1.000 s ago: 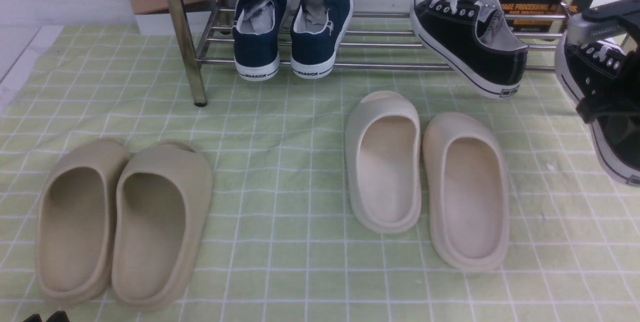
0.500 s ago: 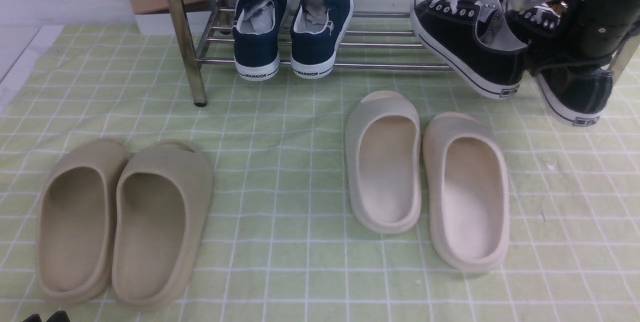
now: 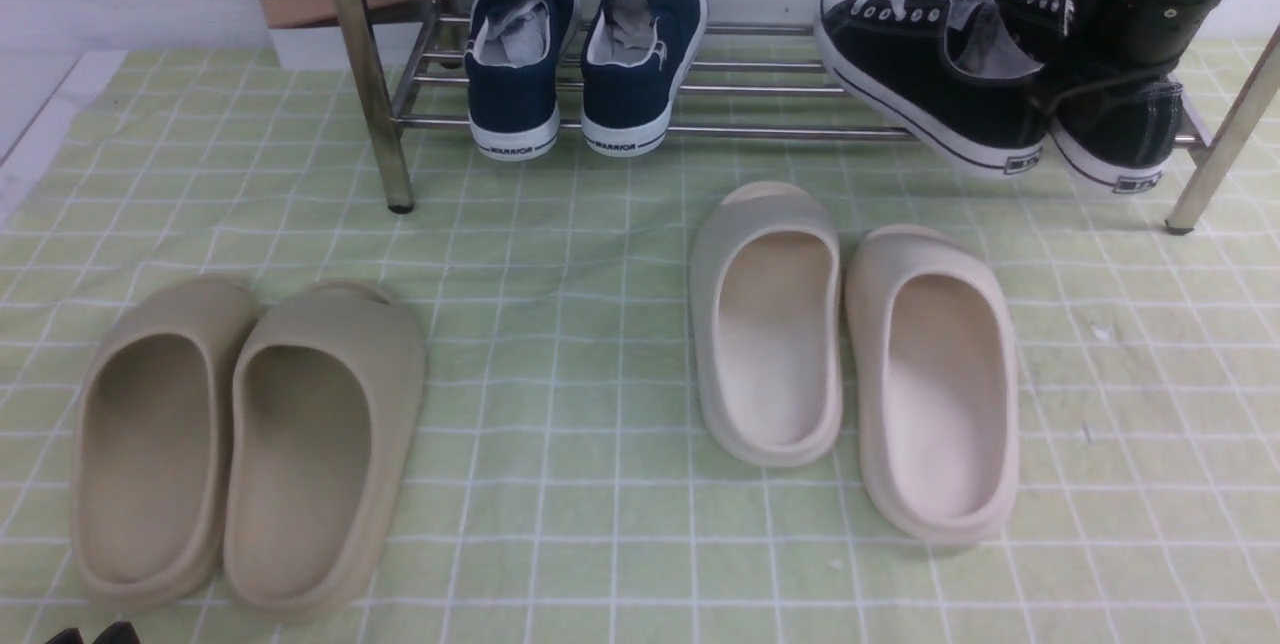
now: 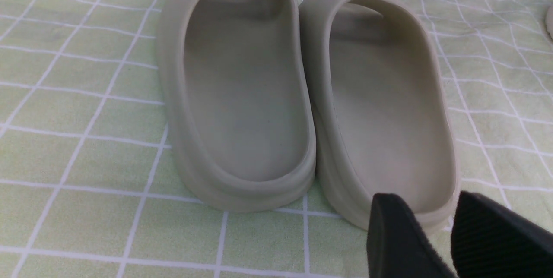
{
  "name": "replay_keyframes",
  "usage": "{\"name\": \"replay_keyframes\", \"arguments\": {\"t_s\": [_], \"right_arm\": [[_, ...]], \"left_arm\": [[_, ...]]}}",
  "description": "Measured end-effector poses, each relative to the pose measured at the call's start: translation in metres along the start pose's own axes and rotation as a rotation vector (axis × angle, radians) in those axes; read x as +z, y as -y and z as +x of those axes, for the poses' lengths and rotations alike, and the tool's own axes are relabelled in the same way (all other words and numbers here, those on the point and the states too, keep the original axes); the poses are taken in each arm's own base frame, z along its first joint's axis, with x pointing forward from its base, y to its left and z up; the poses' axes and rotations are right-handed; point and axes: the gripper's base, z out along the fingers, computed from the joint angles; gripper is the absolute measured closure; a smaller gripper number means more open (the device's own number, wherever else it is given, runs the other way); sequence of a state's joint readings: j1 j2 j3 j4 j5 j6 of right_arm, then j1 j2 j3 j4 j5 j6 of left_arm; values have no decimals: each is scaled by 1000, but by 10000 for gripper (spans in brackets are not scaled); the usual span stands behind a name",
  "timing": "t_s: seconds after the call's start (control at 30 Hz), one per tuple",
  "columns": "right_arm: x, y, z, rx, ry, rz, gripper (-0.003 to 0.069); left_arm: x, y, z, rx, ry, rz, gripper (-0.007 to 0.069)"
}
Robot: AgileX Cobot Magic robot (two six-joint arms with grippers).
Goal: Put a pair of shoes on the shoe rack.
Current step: Use the right arm to put a shoe into the shoe rack
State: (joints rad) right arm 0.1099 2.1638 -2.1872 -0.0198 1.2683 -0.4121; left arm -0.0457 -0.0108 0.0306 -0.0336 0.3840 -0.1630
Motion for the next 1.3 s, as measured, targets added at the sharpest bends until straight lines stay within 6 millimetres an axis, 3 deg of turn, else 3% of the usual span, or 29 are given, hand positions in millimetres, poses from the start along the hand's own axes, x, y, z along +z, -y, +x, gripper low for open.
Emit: {"name": "replay_keyframes", "arguments": {"t_s": [0.33,1.1,1.2,1.3], "right_arm": [[12,-18,-7,-44,22,-102,639],[24,-8,-14,-119,78,7,634],[26,-8,-15,-113,91,14,588],[24,-6,-17,-76,111,28,498]], "left_arm": [[0,0,0,0,0,0,407],[0,0,0,0,0,0,407],[0,0,0,0,0,0,407],[0,0,0,0,0,0,407]]}}
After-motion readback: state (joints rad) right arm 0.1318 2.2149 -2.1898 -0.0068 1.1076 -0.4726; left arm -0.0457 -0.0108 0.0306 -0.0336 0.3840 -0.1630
